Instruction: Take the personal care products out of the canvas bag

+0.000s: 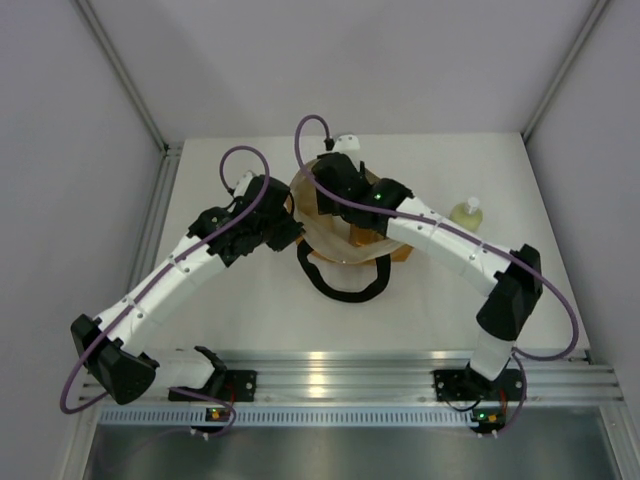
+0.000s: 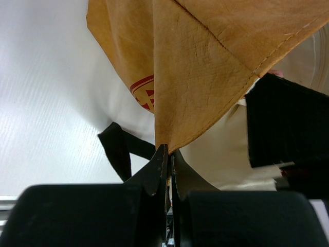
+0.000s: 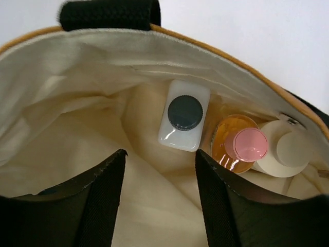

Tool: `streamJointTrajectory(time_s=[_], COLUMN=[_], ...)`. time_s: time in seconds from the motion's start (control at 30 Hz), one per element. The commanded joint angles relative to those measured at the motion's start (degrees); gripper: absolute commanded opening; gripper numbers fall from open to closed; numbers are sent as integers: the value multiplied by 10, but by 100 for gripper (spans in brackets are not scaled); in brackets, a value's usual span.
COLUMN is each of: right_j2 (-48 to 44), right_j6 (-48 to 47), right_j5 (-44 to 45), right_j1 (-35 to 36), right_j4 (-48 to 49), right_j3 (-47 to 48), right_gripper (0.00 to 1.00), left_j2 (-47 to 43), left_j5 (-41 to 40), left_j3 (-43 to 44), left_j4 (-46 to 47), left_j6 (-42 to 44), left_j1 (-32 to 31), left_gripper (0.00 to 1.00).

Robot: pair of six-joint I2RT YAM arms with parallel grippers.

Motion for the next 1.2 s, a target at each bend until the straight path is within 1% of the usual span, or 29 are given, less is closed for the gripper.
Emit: streamJointTrajectory(time_s=[0.0,0.1,0.23,0.37,0.67,0.83,1.17], right_j2=[24,46,74,87,108,112,141], right_j6=[5,-1,-13,-2,-2,16,47], right_j5=[42,50,52,37,43,30,30], right_j1=[4,-1,-8,-26,-37,-48,-53], right_j4=[-13,-12,-11,-9,-3,6,15], right_j3=[37,44,56,51,42,20,13], right_gripper=[56,58,58,57,57,57,57], left_j2=[-11,-11,-13,-13,-19,-22,-29], left_j5=[17,19,19,21,22,23,24], left_j3=[9,9,9,9,6,3,-3], left_j4=[13,13,14,14,13,13,13], left_j6=[-10,-9,-3,-2,3,3,-3], left_j1=[0,0,0,0,0,0,0], left_gripper=[0,0,0,0,0,0,0])
